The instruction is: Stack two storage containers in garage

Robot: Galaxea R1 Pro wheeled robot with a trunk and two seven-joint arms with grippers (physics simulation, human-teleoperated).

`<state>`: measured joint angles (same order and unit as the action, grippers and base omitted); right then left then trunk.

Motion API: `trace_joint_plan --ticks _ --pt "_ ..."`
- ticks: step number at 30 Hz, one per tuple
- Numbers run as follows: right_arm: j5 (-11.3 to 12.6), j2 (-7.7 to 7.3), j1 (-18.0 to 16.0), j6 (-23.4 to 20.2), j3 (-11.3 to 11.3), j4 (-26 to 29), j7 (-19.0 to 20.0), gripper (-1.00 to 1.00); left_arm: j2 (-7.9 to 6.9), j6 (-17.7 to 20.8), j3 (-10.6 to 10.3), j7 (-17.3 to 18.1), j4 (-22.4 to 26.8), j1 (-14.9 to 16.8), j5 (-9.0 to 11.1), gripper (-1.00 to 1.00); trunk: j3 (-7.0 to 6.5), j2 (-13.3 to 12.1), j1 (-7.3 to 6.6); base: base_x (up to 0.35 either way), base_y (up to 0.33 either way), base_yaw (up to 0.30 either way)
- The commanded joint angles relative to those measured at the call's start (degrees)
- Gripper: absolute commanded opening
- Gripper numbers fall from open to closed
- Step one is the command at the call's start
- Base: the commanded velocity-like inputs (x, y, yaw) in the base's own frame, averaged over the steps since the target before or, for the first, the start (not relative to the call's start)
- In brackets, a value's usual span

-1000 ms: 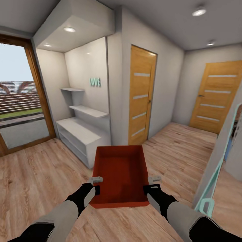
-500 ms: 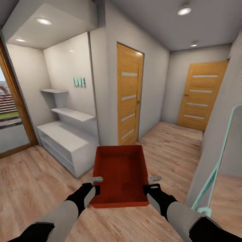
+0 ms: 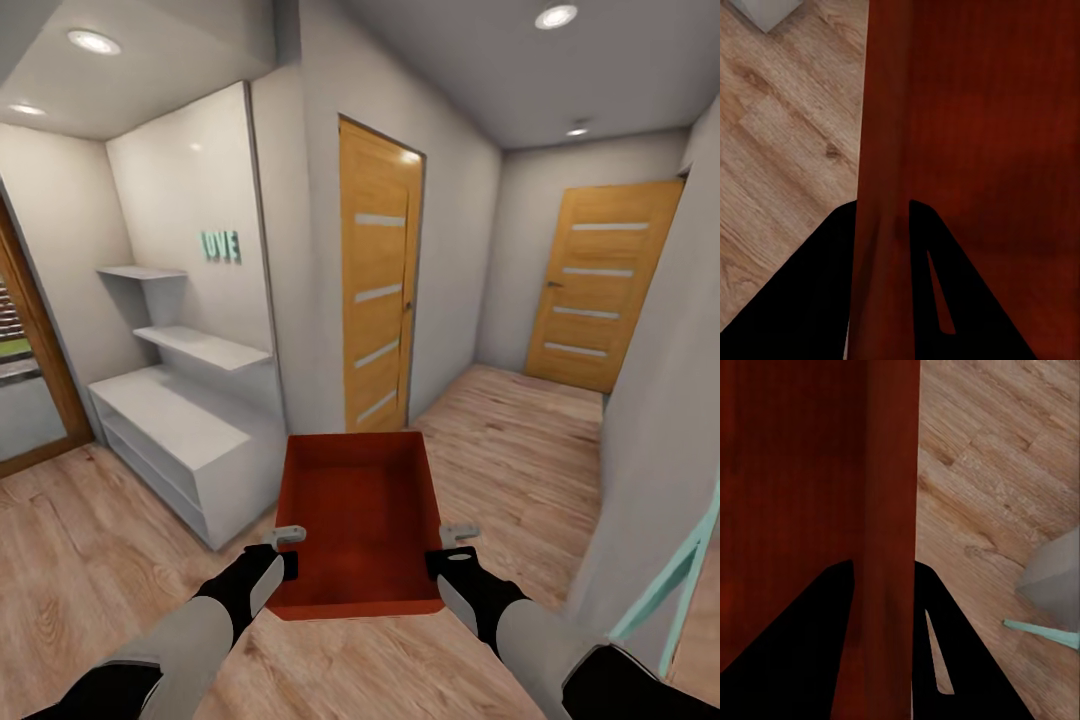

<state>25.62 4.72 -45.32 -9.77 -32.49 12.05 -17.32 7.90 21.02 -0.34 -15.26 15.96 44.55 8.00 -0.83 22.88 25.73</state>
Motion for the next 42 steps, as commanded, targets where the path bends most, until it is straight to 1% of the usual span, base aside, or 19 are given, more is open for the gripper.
trace_joint_plan --ticks 1,10,33,42 --pt "0.93 -0.06 0.0 -0.42 -0.64 -0.09 -0.52 -1.0 -0.52 0.07 -0.1 -1.09 0.3 0.01 -2.03 -1.0 0.02 0.04 0.05 0.322 0.0 0.0" --pt "0.93 -0.01 0.0 -0.42 -0.64 -0.09 -0.52 -1.0 -0.53 0.07 -0.1 -1.09 0.3 0.01 -2.03 -1.0 0.02 0.04 0.05 0.322 0.0 -0.018" --pt "0.93 -0.06 -0.01 -0.42 -0.64 -0.09 -0.52 -1.0 -0.52 0.07 -0.1 -1.1 0.3 0.01 -2.03 -1.0 0.02 0.04 0.05 0.322 0.0 -0.227" --pt "0.93 -0.06 -0.01 -0.42 -0.64 -0.09 -0.52 -1.0 -0.52 0.07 -0.1 -1.09 0.3 0.01 -2.03 -1.0 0.02 0.04 0.05 0.322 0.0 -0.034"
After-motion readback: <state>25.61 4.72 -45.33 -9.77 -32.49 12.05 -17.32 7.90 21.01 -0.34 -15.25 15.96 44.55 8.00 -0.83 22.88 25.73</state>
